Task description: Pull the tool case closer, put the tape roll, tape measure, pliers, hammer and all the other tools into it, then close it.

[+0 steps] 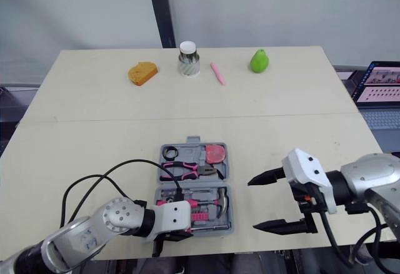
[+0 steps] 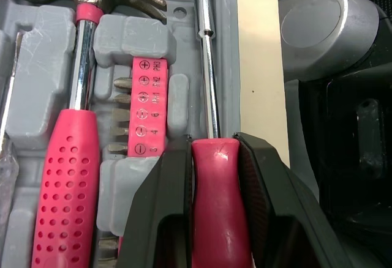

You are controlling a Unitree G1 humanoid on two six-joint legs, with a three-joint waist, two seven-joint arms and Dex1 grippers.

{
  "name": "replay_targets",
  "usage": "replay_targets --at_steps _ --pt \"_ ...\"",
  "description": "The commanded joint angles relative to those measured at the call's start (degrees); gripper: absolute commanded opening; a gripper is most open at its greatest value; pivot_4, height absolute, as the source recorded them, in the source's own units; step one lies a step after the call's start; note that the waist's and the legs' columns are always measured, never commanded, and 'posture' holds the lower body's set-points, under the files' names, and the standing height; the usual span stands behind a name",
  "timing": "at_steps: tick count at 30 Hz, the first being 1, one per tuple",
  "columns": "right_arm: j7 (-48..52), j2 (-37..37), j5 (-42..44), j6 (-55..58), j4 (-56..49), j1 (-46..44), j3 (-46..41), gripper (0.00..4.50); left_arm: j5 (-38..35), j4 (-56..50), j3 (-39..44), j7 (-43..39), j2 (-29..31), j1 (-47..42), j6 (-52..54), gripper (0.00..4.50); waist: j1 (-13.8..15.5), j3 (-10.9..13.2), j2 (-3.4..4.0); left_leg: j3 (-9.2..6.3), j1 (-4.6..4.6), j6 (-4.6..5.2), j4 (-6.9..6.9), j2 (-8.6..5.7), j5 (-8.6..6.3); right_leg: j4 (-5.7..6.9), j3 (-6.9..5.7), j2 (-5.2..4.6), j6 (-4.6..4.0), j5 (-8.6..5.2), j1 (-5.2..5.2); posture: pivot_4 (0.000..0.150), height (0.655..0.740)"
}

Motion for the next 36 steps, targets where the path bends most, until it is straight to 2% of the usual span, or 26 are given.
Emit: replay_targets --at_steps 1,22,36 --pt "-0.65 0.17 1.26 -0.08 -1.26 0.25 -2.02 4.5 0.74 0.11 0.33 -0.59 -0.41 0.33 -1.3 0.58 0.0 0.0 0.0 0.0 0.0 0.0 0.0 0.0 0.0 0.0 0.0 0.0 0.0 0.0 0.01 0.15 0.74" --pt "-1.91 0.77 1.09 -0.73 -1.98 1.72 -2.46 4.5 -1.37 -1.69 3.37 -2.78 -2.08 -0.51 1.69 0.58 0.01 0.0 0.0 -0.02 0.0 0.04 0.09 0.0 -0.03 0.03 0.0 0.0 0.0 0.0 0.04 0.15 0.74" --pt "-2.95 0.63 2.23 -0.18 -2.99 3.13 -4.08 4.5 3.05 5.7 1.77 -4.08 -0.69 3.64 -9.03 0.58 0.02 -0.02 0.0 -0.02 0.02 0.06 0.1 0.0 -0.04 0.02 0.0 0.0 0.0 0.0 0.07 0.15 0.74"
